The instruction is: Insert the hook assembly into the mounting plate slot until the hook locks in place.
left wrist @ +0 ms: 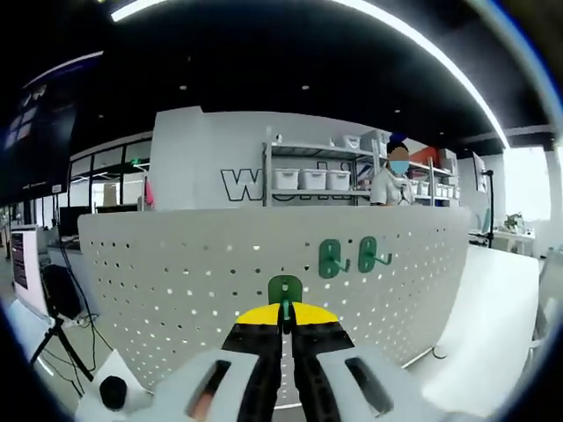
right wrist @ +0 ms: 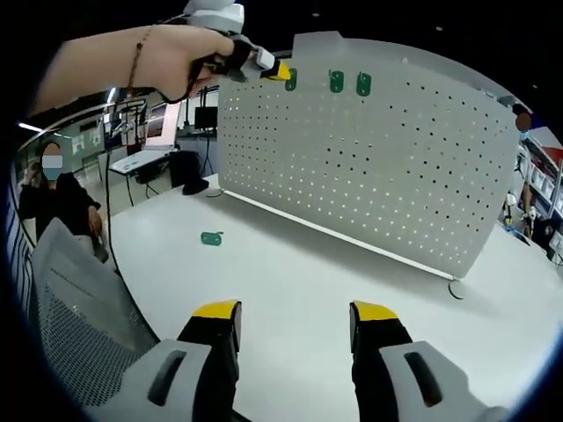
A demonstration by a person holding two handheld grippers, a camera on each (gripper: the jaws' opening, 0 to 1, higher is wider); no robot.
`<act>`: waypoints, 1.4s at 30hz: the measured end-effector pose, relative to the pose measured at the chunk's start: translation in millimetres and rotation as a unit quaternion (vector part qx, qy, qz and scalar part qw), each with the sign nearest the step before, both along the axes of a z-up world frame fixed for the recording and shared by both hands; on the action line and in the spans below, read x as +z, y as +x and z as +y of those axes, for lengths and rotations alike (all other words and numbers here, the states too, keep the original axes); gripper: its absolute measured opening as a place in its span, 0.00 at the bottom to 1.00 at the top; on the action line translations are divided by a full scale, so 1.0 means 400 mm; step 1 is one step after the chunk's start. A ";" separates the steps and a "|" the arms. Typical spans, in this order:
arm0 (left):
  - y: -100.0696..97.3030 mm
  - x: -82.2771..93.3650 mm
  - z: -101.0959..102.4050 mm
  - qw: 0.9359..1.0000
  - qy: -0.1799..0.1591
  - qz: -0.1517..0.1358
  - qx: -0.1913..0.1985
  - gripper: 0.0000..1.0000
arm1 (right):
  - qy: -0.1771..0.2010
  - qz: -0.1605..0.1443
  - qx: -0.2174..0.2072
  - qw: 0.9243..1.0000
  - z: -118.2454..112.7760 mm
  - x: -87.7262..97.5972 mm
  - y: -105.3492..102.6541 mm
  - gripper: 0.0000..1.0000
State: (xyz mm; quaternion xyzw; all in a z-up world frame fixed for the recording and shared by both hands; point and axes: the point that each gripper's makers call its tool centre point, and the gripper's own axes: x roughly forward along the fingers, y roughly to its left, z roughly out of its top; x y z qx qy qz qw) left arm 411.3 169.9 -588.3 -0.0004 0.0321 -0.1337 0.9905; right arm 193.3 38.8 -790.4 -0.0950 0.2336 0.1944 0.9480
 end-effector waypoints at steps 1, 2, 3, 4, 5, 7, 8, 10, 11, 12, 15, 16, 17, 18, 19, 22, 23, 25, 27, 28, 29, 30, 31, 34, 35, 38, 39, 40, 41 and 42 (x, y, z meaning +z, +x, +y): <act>0.005 0.006 0.000 1.000 0.001 -0.003 0.002 0.01 | 0.000 0.000 0.000 1.000 0.000 0.000 0.000 0.47; 0.010 0.012 -0.001 1.000 0.000 -0.006 0.004 0.01 | 0.001 0.000 0.000 1.000 0.000 0.000 0.000 0.47; 0.016 0.020 -0.004 1.000 0.000 -0.010 0.006 0.01 | 0.001 0.000 0.000 1.000 0.000 0.000 0.001 0.47; 0.021 0.027 -0.006 1.000 0.004 -0.015 0.009 0.01 | 0.001 0.000 0.001 1.000 0.000 0.000 0.001 0.47; 0.025 0.031 -0.009 1.000 0.007 -0.017 0.009 0.01 | 0.001 0.000 0.000 1.000 -0.001 0.000 0.001 0.47; 0.036 0.034 -0.014 1.000 0.016 -0.020 0.013 0.01 | 0.002 0.002 -0.001 1.000 -0.003 -0.001 0.002 0.46; 0.042 0.032 -0.016 1.000 0.018 -0.018 0.014 0.01 | 0.002 0.002 -0.001 1.000 -0.003 -0.001 0.002 0.46; 0.053 0.033 -0.016 0.999 0.018 -0.018 0.020 0.01 | 0.001 0.002 0.000 1.000 -0.002 -0.001 0.001 0.45; 0.060 0.036 -0.017 0.999 0.014 -0.019 0.023 0.01 | 0.001 0.002 0.001 1.000 -0.001 -0.001 0.001 0.45; 0.065 0.037 -0.017 0.999 0.010 -0.018 0.024 0.02 | 0.000 0.001 0.001 1.000 0.000 -0.001 0.001 0.45; 0.080 0.039 -0.022 0.999 0.007 -0.016 0.027 0.01 | -0.002 0.003 0.000 1.000 -0.003 -0.003 0.001 0.45; 0.083 0.041 -0.021 0.999 0.009 -0.016 0.030 0.01 | 0.000 0.001 -0.002 1.000 -0.004 -0.002 0.002 0.45; 0.088 0.043 -0.022 0.999 0.008 -0.016 0.030 0.01 | 0.001 0.001 -0.003 1.000 -0.005 -0.001 0.002 0.45; 0.092 0.045 -0.022 0.999 0.009 -0.017 0.031 0.01 | 0.000 0.001 -0.003 1.000 -0.007 -0.001 0.002 0.44; 0.096 0.047 -0.021 0.999 0.009 -0.017 0.032 0.01 | 0.001 0.001 -0.003 1.000 -0.007 -0.001 0.002 0.44; 0.106 0.047 -0.025 0.999 0.012 -0.016 0.035 0.02 | 0.002 0.001 -0.003 1.000 -0.006 -0.001 0.002 0.44; 0.107 0.046 -0.027 0.999 0.016 -0.016 0.035 0.02 | 0.002 0.002 -0.003 1.000 -0.005 -0.002 0.002 0.44; 0.110 0.044 -0.032 0.999 0.013 -0.014 0.033 0.02 | 0.002 0.003 -0.002 1.000 -0.004 -0.004 0.002 0.44; 0.115 0.040 -0.030 0.999 0.012 -0.013 0.037 0.02 | 0.002 0.004 -0.002 1.000 -0.004 -0.004 0.002 0.44; 0.117 0.035 -0.030 0.999 0.007 -0.007 0.039 0.02 | 0.002 0.003 -0.002 1.000 -0.004 -0.003 0.002 0.44; 0.119 0.032 -0.032 0.999 0.007 -0.005 0.039 0.02 | 0.002 0.003 -0.003 1.000 -0.005 -0.003 0.002 0.44; 0.120 0.030 -0.032 0.999 0.008 -0.003 0.039 0.02 | 0.002 0.003 -0.004 1.000 -0.006 -0.003 0.002 0.44; 0.120 0.028 -0.033 0.999 0.007 -0.001 0.039 0.02 | 0.003 0.003 -0.005 1.000 -0.006 -0.003 0.002 0.44; 0.122 0.033 -0.029 0.999 0.005 -0.003 0.046 0.02 | 0.004 0.003 -0.004 1.000 -0.005 -0.003 0.003 0.44; 0.126 0.029 -0.031 0.999 0.005 0.000 0.045 0.02 | 0.003 0.003 -0.004 1.000 -0.005 -0.003 0.003 0.44; 0.128 0.020 -0.030 0.999 0.003 0.008 0.048 0.01 | 0.004 0.004 -0.003 1.000 -0.005 -0.003 0.002 0.43; 0.129 0.018 -0.029 0.999 -0.001 0.009 0.050 0.01 | 0.005 0.004 -0.004 1.000 -0.005 -0.003 0.002 0.43; 0.132 0.016 -0.029 0.999 -0.007 0.011 0.052 0.01 | 0.005 0.004 -0.004 1.000 -0.006 -0.003 0.002 0.43; 0.134 0.017 -0.028 0.998 -0.008 0.010 0.053 0.01 | 0.005 0.005 -0.004 1.000 -0.006 -0.004 0.002 0.43; 0.135 0.016 -0.029 0.998 -0.008 0.010 0.054 0.01 | 0.006 0.005 -0.004 1.000 -0.007 -0.004 0.002 0.43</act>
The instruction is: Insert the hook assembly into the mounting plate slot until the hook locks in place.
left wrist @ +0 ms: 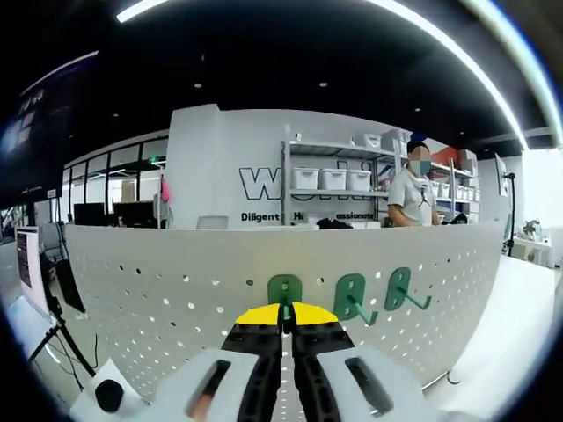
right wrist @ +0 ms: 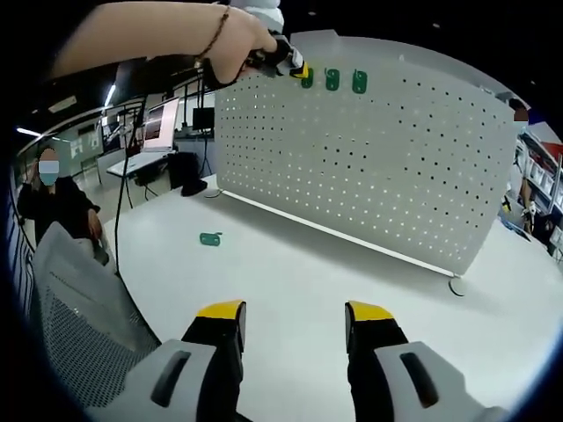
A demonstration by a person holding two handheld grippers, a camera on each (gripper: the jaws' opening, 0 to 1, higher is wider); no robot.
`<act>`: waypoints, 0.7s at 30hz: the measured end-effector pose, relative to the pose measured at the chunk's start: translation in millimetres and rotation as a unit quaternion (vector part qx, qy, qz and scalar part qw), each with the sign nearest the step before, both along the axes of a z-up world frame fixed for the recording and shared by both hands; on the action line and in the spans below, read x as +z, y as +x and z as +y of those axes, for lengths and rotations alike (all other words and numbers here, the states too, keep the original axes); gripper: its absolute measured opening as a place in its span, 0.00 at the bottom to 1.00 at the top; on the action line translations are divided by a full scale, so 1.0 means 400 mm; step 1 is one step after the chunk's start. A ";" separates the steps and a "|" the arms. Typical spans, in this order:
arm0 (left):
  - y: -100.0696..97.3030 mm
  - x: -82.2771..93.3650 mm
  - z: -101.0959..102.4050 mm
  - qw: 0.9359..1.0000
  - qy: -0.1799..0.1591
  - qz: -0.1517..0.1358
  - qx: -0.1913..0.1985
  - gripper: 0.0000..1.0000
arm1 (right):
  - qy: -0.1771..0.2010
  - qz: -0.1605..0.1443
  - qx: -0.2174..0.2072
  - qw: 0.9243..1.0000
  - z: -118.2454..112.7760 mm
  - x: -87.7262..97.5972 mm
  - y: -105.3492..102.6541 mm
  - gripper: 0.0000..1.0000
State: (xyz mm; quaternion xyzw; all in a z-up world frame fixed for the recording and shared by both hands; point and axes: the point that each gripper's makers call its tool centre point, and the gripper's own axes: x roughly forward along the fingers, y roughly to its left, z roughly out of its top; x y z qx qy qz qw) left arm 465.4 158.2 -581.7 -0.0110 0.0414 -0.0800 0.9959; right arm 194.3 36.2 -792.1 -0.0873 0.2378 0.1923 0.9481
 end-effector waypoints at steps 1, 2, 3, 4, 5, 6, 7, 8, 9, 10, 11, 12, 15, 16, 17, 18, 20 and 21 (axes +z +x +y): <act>0.001 0.000 0.000 1.000 -0.001 0.000 0.001 0.01 | 0.000 0.000 0.000 1.000 0.000 0.000 0.000 0.43; 0.000 0.000 -0.001 1.000 -0.002 0.000 0.002 0.01 | -0.001 0.000 0.000 1.000 -0.001 0.000 0.000 0.43; 0.000 0.000 -0.001 1.000 -0.004 -0.001 0.003 0.01 | -0.005 0.000 0.002 1.000 -0.001 -0.002 0.000 0.43; 0.000 -0.004 -0.001 1.000 -0.006 0.003 0.003 0.01 | -0.017 0.004 0.005 1.000 -0.002 -0.009 -0.002 0.42; 0.000 -0.010 -0.002 1.000 -0.014 0.009 0.003 0.01 | -0.020 0.006 0.007 1.000 -0.001 -0.012 -0.003 0.42; 0.001 -0.006 0.000 1.000 -0.016 0.004 0.003 0.01 | -0.016 0.005 0.007 1.000 0.001 -0.010 -0.003 0.42; 0.000 -0.006 -0.001 1.000 -0.011 0.005 0.002 0.02 | -0.013 0.002 0.006 1.000 0.001 -0.007 -0.002 0.42; 0.000 -0.006 -0.002 1.000 -0.007 0.005 -0.001 0.02 | -0.014 0.001 0.005 1.000 -0.001 -0.005 -0.002 0.42; -0.001 -0.006 -0.003 1.000 0.005 0.006 -0.004 0.02 | -0.016 0.002 0.004 1.000 -0.003 -0.006 -0.002 0.42; -0.002 -0.007 -0.005 1.000 0.005 0.006 -0.004 0.02 | -0.015 0.003 0.003 1.000 -0.004 -0.007 -0.002 0.42; -0.003 -0.007 -0.006 1.000 0.009 0.007 -0.006 0.02 | -0.014 0.003 0.003 1.000 -0.004 -0.007 -0.001 0.42; -0.004 -0.007 -0.007 1.000 0.011 0.007 -0.008 0.03 | -0.015 0.004 0.002 1.000 -0.004 -0.008 -0.001 0.42; -0.008 -0.006 -0.014 0.999 0.027 0.012 -0.021 0.05 | -0.014 0.004 0.002 1.000 -0.005 -0.009 -0.001 0.42; -0.012 -0.009 -0.028 0.999 0.008 0.020 -0.037 0.08 | -0.015 0.004 0.001 1.000 -0.006 -0.009 -0.001 0.42; -0.018 -0.015 -0.036 0.998 0.003 0.031 -0.053 0.14 | -0.015 0.004 0.000 1.000 -0.006 -0.008 0.000 0.42; -0.019 -0.012 -0.027 0.998 0.009 0.030 -0.047 0.17 | -0.015 0.004 0.000 1.000 -0.008 -0.009 0.000 0.42; -0.028 -0.010 -0.022 0.998 0.027 0.027 -0.052 0.24 | -0.015 0.004 -0.001 1.000 -0.008 -0.008 0.000 0.42; -0.034 -0.009 -0.024 0.997 0.030 0.027 -0.060 0.27 | -0.016 0.003 -0.001 1.000 -0.009 -0.008 0.000 0.42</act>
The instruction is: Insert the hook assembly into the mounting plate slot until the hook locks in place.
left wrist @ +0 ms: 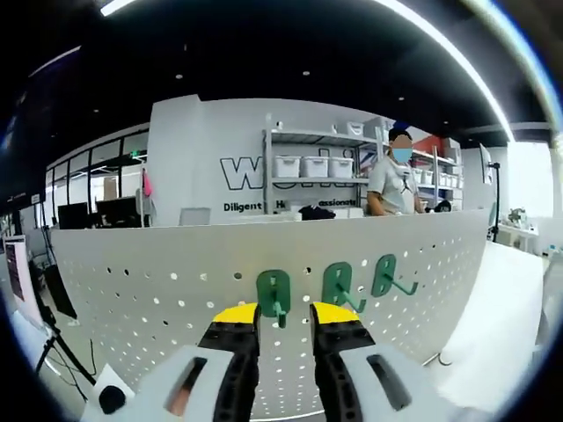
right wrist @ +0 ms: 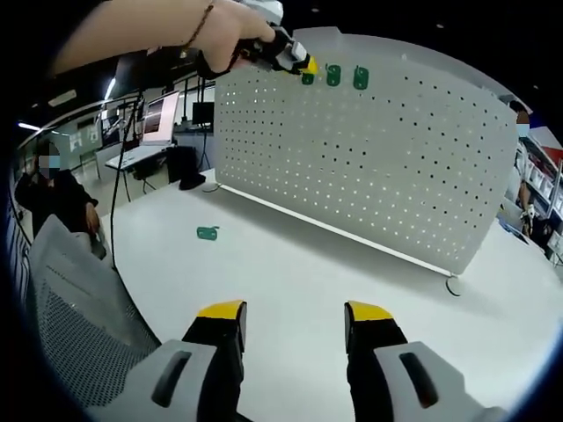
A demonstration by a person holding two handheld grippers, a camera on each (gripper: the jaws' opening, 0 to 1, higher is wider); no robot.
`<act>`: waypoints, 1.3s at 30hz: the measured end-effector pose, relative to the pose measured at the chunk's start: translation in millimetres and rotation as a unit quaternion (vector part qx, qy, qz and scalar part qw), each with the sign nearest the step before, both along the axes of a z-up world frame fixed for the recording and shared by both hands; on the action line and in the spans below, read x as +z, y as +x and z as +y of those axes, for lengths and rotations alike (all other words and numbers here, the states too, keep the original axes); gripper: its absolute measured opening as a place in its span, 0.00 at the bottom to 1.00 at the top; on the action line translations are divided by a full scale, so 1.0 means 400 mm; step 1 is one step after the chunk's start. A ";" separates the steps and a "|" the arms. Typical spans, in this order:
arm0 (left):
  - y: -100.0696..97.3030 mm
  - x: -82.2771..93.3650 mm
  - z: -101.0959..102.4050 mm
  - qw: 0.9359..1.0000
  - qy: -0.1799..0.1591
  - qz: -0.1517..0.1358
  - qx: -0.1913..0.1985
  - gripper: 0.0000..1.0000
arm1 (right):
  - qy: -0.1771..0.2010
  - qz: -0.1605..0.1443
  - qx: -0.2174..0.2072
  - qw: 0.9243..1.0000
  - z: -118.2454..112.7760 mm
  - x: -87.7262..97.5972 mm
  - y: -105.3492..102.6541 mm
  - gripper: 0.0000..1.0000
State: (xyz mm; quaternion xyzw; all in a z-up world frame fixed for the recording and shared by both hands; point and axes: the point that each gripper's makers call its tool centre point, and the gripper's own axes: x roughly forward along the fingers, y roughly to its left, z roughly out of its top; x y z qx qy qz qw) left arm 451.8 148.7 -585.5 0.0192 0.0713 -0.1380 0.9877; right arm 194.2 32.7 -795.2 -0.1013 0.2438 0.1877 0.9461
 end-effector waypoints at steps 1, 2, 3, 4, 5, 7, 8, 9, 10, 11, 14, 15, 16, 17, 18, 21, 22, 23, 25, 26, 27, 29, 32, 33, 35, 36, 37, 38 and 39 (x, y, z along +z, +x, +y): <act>-0.009 0.001 -0.001 1.000 0.004 0.001 -0.009 0.30 | 0.000 0.000 0.000 1.000 0.000 0.000 0.000 0.42; -0.016 0.003 -0.001 1.000 0.014 0.000 -0.017 0.34 | -0.001 0.000 0.000 1.000 -0.001 -0.001 0.000 0.42; -0.025 0.006 0.003 0.999 0.034 -0.005 -0.025 0.38 | -0.001 0.001 -0.001 1.000 -0.001 -0.001 0.000 0.42; -0.031 0.007 0.009 0.999 0.043 -0.006 -0.027 0.41 | -0.001 0.001 -0.001 1.000 -0.002 -0.001 0.000 0.42; -0.040 0.010 0.020 0.998 0.049 -0.008 -0.026 0.43 | -0.001 0.001 -0.002 1.000 -0.002 0.000 0.000 0.42; -0.050 0.013 0.039 0.998 0.049 -0.010 -0.026 0.45 | -0.001 -0.001 -0.003 1.000 -0.003 0.001 0.001 0.42; -0.057 0.012 0.050 0.999 0.038 -0.004 -0.031 0.47 | -0.002 0.000 -0.003 1.000 -0.004 0.001 0.000 0.42; -0.061 0.011 0.060 0.999 0.038 -0.001 -0.031 0.49 | -0.002 0.000 -0.003 1.000 -0.004 0.001 0.000 0.42; -0.065 0.008 0.075 0.999 0.040 0.003 -0.032 0.51 | -0.003 -0.001 -0.003 1.000 -0.004 0.001 0.001 0.42; -0.070 0.006 0.084 0.999 0.040 0.006 -0.034 0.53 | -0.003 -0.001 -0.003 1.000 -0.004 0.001 0.001 0.42; -0.089 -0.003 0.117 0.998 0.043 0.015 -0.041 0.55 | -0.004 -0.002 -0.003 1.000 -0.004 0.001 0.000 0.42; -0.094 -0.007 0.126 0.998 0.045 0.017 -0.043 0.57 | -0.004 -0.001 -0.002 1.000 -0.003 0.001 0.000 0.42; -0.104 -0.016 0.139 0.997 0.049 0.025 -0.045 0.58 | -0.003 -0.002 -0.002 1.000 -0.003 0.002 0.000 0.42; -0.110 -0.022 0.148 0.997 0.052 0.029 -0.047 0.60 | -0.003 -0.003 -0.002 1.000 -0.003 0.003 0.000 0.42; -0.116 -0.029 0.157 0.997 0.054 0.033 -0.048 0.61 | -0.004 -0.004 -0.002 1.000 -0.004 0.003 0.000 0.42; -0.144 -0.064 0.190 0.995 0.062 0.053 -0.051 0.61 | -0.004 -0.003 -0.002 1.000 -0.003 0.004 -0.001 0.42; -0.151 -0.073 0.197 0.995 0.062 0.058 -0.052 0.62 | -0.004 -0.003 -0.002 1.000 -0.003 0.004 -0.001 0.42; -0.164 -0.088 0.205 0.994 0.064 0.067 -0.056 0.63 | -0.004 -0.003 -0.001 1.000 -0.002 0.004 -0.001 0.42; -0.186 -0.114 0.217 0.993 0.057 0.082 -0.057 0.65 | -0.004 -0.004 0.000 1.000 -0.001 0.005 -0.002 0.42; -0.197 -0.125 0.220 0.993 0.053 0.090 -0.060 0.65 | -0.005 -0.004 0.001 1.000 -0.001 0.005 -0.002 0.42; -0.211 -0.141 0.225 0.992 0.053 0.098 -0.062 0.65 | -0.004 -0.003 0.001 1.000 0.000 0.004 -0.003 0.42; -0.240 -0.163 0.225 0.990 0.061 0.108 -0.074 0.63 | -0.005 -0.004 0.003 1.000 0.002 0.004 -0.003 0.42; -0.282 -0.186 0.229 0.987 0.056 0.124 -0.084 0.65 | -0.008 -0.004 0.003 1.000 0.002 0.004 -0.004 0.42; -0.291 -0.191 0.230 0.987 0.056 0.126 -0.087 0.66 | -0.007 -0.004 0.004 1.000 0.002 0.004 -0.004 0.42; -0.310 -0.204 0.234 0.985 0.056 0.137 -0.092 0.65 | -0.006 -0.002 0.005 1.000 0.005 0.002 -0.005 0.42; -0.322 -0.210 0.235 0.984 0.054 0.140 -0.094 0.66 | -0.008 -0.001 0.007 1.000 0.007 0.001 -0.006 0.42; -0.331 -0.214 0.235 0.984 0.050 0.144 -0.095 0.67 | -0.009 0.000 0.008 1.000 0.008 0.000 -0.006 0.42; -0.343 -0.223 0.237 0.983 0.044 0.150 -0.097 0.68 | -0.009 0.000 0.009 1.000 0.009 0.000 -0.007 0.42; -0.351 -0.231 0.239 0.982 0.039 0.155 -0.096 0.68 | -0.009 0.000 0.010 1.000 0.010 -0.001 -0.007 0.42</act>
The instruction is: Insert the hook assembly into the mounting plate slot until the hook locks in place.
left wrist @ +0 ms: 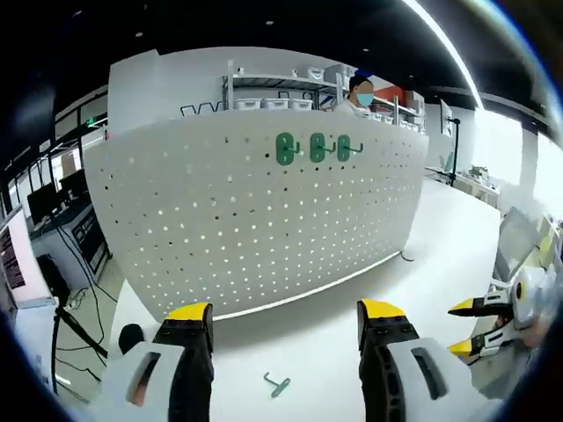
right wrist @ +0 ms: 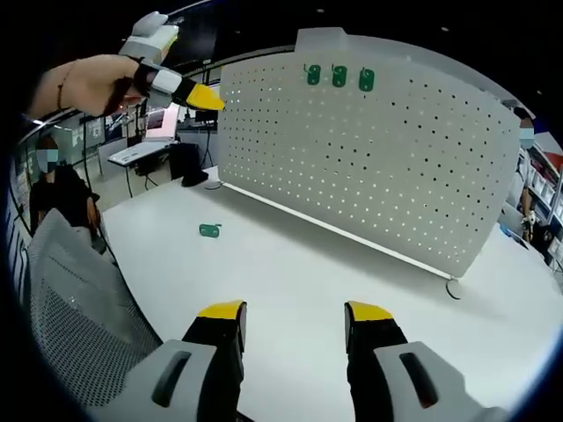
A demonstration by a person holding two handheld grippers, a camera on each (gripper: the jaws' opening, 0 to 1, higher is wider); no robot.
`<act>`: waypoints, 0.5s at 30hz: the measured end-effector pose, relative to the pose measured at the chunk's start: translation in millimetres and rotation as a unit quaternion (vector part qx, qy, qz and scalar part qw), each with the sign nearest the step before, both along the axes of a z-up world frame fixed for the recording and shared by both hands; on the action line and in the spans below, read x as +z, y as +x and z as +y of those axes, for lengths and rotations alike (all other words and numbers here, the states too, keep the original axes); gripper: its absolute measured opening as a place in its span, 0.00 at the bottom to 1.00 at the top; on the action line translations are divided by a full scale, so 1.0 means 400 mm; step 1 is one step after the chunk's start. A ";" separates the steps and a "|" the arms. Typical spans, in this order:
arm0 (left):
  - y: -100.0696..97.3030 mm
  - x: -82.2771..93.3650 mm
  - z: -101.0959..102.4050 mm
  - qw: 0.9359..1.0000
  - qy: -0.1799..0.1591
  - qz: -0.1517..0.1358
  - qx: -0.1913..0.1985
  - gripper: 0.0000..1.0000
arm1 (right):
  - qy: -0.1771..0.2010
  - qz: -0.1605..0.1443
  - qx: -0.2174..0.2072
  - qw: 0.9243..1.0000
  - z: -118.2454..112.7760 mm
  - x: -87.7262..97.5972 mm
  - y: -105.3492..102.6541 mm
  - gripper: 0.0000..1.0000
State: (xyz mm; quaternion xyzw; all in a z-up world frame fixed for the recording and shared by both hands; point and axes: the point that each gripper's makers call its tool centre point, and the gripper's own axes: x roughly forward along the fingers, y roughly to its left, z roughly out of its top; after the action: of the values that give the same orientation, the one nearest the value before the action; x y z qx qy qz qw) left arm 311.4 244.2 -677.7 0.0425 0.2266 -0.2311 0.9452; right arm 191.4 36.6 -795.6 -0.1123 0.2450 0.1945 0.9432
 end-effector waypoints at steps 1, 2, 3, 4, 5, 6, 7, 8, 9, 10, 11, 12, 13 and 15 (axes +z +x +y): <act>-0.011 -0.011 0.012 1.000 0.004 -0.001 0.006 0.67 | 0.000 0.001 0.000 1.000 0.001 -0.001 -0.001 0.42; -0.019 -0.020 0.020 1.000 0.014 -0.003 0.007 0.66 | -0.001 0.002 0.001 1.000 0.001 -0.002 -0.001 0.42; -0.027 -0.031 0.024 1.000 0.015 0.003 0.009 0.66 | -0.002 0.003 0.001 1.000 0.002 -0.003 -0.002 0.42; -0.045 -0.049 0.024 1.000 0.004 0.020 0.009 0.68 | -0.001 0.004 0.001 1.000 0.002 -0.004 -0.003 0.42; -0.054 -0.057 0.023 1.000 -0.004 0.027 0.010 0.70 | -0.001 0.005 0.001 1.000 0.003 -0.004 -0.003 0.42; -0.066 -0.069 0.026 0.999 -0.007 0.032 0.011 0.72 | -0.001 0.005 0.002 1.000 0.004 -0.005 -0.004 0.42; -0.073 -0.077 0.029 0.999 -0.006 0.035 0.011 0.72 | 0.000 0.005 0.003 1.000 0.006 -0.005 -0.005 0.42; -0.085 -0.087 0.031 0.999 -0.006 0.040 0.010 0.72 | -0.001 0.007 0.006 1.000 0.009 -0.006 -0.006 0.42; -0.092 -0.093 0.033 0.999 -0.007 0.043 0.011 0.72 | -0.001 0.008 0.008 1.000 0.011 -0.007 -0.007 0.42; -0.100 -0.101 0.037 0.999 -0.011 0.049 0.014 0.73 | -0.003 0.008 0.010 1.000 0.014 -0.009 -0.008 0.42; -0.106 -0.104 0.038 0.999 -0.010 0.050 0.015 0.73 | -0.004 0.008 0.012 1.000 0.016 -0.009 -0.008 0.42; -0.112 -0.108 0.037 0.999 -0.010 0.052 0.013 0.74 | -0.004 0.009 0.015 1.000 0.019 -0.011 -0.009 0.42; -0.121 -0.113 0.036 0.998 -0.010 0.057 0.010 0.75 | -0.005 0.010 0.017 1.000 0.021 -0.012 -0.010 0.42; -0.135 -0.118 0.033 0.998 -0.019 0.061 0.006 0.76 | -0.007 0.012 0.020 1.000 0.025 -0.014 -0.012 0.42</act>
State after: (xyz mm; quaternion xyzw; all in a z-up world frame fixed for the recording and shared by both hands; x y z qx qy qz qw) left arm 257.4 257.5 -725.1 0.0086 0.2792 -0.2317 0.9318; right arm 186.6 46.4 -801.0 -0.1218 0.2552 0.2132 0.9352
